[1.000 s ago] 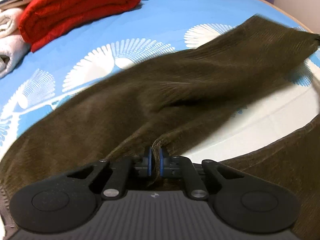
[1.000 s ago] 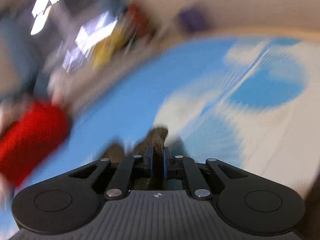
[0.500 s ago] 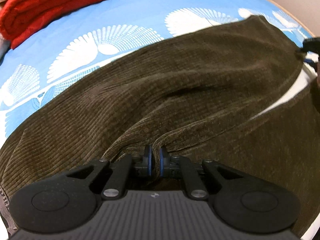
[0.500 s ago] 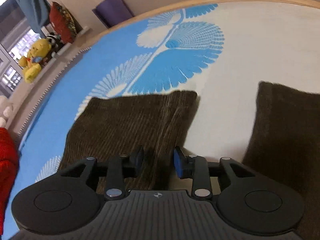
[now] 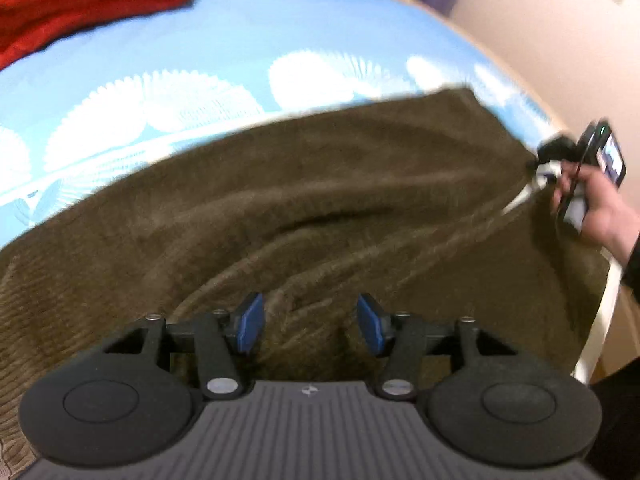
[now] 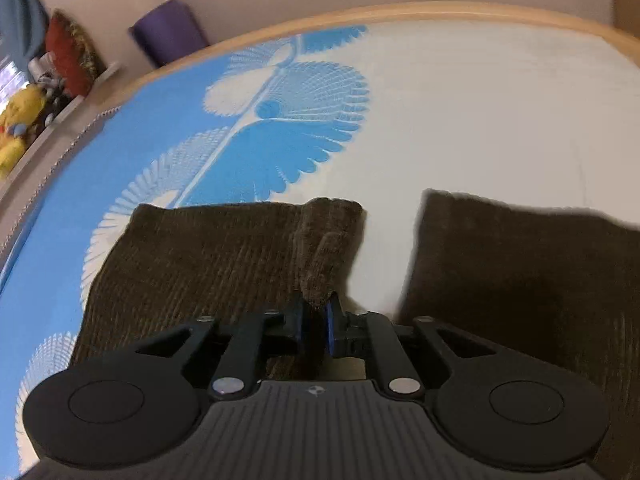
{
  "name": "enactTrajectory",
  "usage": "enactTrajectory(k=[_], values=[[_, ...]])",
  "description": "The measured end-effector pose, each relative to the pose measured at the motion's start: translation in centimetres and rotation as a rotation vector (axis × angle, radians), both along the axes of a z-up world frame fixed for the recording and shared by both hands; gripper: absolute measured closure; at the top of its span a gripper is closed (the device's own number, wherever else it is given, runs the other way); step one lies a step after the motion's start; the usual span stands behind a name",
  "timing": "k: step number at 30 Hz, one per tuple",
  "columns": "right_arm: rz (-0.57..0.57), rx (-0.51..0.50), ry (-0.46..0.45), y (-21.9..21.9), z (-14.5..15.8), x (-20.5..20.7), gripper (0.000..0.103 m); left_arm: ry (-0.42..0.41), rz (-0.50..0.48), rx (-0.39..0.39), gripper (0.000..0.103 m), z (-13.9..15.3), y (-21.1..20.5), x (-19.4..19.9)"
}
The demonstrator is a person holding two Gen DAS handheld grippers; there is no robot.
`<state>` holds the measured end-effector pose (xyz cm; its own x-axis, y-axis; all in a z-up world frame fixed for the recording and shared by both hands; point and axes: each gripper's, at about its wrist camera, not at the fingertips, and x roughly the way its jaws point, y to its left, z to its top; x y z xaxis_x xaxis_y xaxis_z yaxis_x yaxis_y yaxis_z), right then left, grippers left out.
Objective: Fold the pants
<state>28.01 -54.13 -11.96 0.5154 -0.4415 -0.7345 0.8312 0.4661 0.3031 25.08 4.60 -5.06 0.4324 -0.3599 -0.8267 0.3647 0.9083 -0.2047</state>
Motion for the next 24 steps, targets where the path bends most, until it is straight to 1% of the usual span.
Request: enactTrajectory(k=[1,2,3,4,6,9,10,11,13,14,16,18,20,22,24], values=[[-0.020,-0.056,0.027,0.6,0.8,-0.1,0.078,-0.010,0.029,-0.006,0.046,0.4,0.9,0.0],[-0.031,-0.096,0.017,1.1,1.7,-0.4,0.076,-0.020,0.069,-0.008,0.046,0.7,2.2,0.0],[-0.023,-0.109,-0.018,1.6,2.6,-0.7,0.074,-0.029,0.120,0.000,0.046,0.9,3.6,0.0],[-0.004,-0.113,-0.047,2.0,3.3,-1.0,0.074,-0.038,0.173,0.013,0.046,1.1,4.9,-0.1],[0.071,-0.122,-0.095,3.3,4.9,-1.2,0.073,-0.053,0.294,0.045,0.046,1.4,8.1,-0.2],[0.262,-0.116,-0.162,6.4,7.9,-1.5,0.072,-0.069,0.485,0.092,0.046,1.1,13.7,-0.8],[0.319,-0.120,-0.174,7.4,9.0,-1.7,0.072,-0.066,0.552,0.102,0.044,1.0,15.6,-1.0],[0.383,-0.127,-0.189,8.6,10.3,-2.0,0.072,-0.063,0.636,0.114,0.039,0.8,17.8,-1.3],[0.522,-0.146,-0.216,11.4,12.7,-3.0,0.070,-0.064,0.735,0.125,0.033,0.6,21.1,-1.7],[0.594,-0.151,-0.222,12.7,13.7,-3.5,0.069,-0.059,0.776,0.119,0.033,0.3,22.7,-1.9],[0.734,-0.153,-0.227,15.4,15.2,-5.5,0.064,-0.042,0.813,0.078,0.031,-0.2,25.2,-2.0],[0.820,-0.170,-0.215,17.5,15.9,-7.6,0.061,-0.023,0.825,0.040,0.029,-0.9,26.9,-1.8],[0.850,-0.184,-0.200,19.2,15.8,-9.9,0.060,0.009,0.827,0.029,0.029,-2.1,28.0,-1.4],[0.844,-0.171,-0.180,20.0,14.7,-11.6,0.060,0.023,0.824,0.039,0.029,-3.6,28.2,-1.0],[0.821,-0.150,-0.104,20.3,13.7,-11.6,0.060,0.028,0.813,0.037,0.029,-4.6,28.2,-0.6]])
